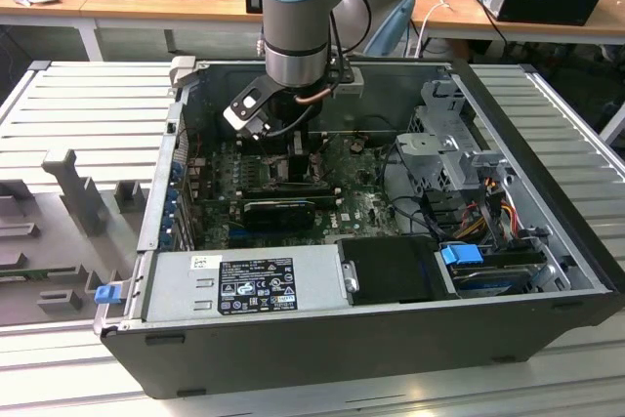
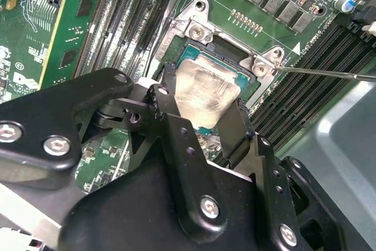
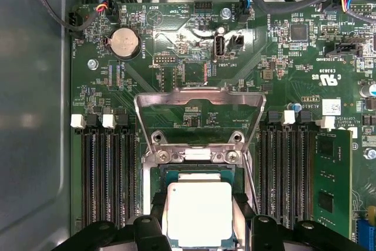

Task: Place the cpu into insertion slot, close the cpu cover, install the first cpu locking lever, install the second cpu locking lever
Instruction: 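Place the cpu into insertion slot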

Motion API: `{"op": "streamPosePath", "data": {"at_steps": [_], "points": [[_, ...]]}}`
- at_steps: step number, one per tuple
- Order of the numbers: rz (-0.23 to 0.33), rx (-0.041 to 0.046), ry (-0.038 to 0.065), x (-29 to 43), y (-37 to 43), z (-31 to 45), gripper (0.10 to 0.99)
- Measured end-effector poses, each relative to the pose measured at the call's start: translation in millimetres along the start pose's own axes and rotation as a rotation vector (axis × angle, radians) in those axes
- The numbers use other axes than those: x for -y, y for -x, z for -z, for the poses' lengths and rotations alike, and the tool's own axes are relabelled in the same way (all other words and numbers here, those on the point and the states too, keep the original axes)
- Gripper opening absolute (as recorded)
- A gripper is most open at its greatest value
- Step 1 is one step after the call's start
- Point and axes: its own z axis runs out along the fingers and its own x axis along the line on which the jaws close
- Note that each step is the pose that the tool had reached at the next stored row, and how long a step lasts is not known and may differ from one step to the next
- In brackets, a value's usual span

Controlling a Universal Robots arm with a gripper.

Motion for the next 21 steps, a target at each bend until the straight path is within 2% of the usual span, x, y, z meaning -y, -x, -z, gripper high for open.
{"op": "streamPosePath", "data": {"at_steps": [1,2,5,9,14,17,18,21], "points": [[0.0,-0.0001,0.0,-0.1,0.0,-0.2,0.525],[0.0,0.0,0.0,-0.5,0.0,-0.5,0.6],[0.0,0.0001,0.0,-0.7,0.0,-0.6,0.6],[0.0,0.0001,0.0,-1.0,-0.2,7.4,0.6],[0.0,0.0033,0.0,-1.2,-0.3,11.2,0.588],[0.0,0.0079,0.0,-1.2,-0.3,11.8,0.396],[0.0,0.0079,0.0,-1.2,-0.3,12.1,0.396],[0.0,0.008,0.0,-1.2,-0.3,13.5,0.216]]}}
